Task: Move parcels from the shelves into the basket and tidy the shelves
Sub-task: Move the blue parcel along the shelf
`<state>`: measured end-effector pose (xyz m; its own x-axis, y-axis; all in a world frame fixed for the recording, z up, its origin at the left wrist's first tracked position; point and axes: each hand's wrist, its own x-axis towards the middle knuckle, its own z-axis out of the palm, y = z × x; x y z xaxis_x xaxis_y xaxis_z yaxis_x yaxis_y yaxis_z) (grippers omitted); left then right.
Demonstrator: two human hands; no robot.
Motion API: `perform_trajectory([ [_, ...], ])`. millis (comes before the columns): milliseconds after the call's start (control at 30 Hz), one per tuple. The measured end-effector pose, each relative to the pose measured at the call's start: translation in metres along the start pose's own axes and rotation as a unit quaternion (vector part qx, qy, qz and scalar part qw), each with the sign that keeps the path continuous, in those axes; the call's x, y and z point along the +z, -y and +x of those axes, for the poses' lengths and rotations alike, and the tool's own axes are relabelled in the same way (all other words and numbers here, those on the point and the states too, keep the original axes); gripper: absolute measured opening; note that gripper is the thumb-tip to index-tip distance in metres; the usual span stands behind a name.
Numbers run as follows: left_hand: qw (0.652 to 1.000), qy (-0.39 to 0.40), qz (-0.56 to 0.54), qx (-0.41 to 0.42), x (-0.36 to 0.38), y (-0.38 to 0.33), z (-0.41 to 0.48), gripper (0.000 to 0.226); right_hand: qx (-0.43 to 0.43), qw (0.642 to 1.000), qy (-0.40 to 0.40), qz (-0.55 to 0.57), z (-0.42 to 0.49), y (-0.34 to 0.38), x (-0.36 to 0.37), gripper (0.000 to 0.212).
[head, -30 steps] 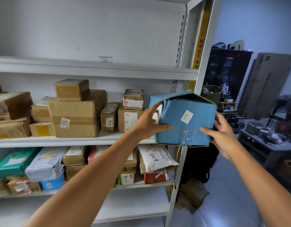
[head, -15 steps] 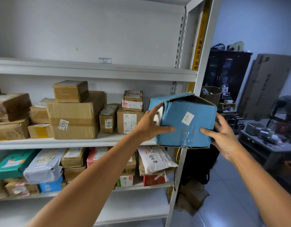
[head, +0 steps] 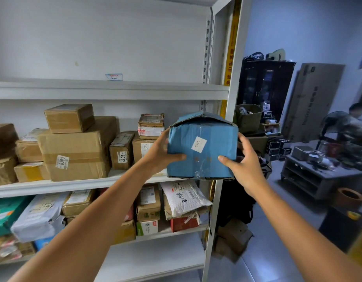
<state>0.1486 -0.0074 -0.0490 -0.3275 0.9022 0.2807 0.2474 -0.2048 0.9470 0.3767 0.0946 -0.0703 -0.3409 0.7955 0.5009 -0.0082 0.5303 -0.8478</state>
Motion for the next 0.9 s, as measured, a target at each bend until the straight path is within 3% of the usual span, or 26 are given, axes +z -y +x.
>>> perform_trajectory([
  [367,0.998,-0.02,-0.059,-0.017,-0.024,0.014,-0.005,0.076,-0.051,0.994,-0.01,-0.095,-0.001,0.002,0.024,0.072],
  [900,0.997,0.007,-0.076,-0.034,-0.054,0.016,-0.004,0.076,-0.104,0.987,-0.001,-0.119,-0.02,-0.011,0.056,0.073],
])
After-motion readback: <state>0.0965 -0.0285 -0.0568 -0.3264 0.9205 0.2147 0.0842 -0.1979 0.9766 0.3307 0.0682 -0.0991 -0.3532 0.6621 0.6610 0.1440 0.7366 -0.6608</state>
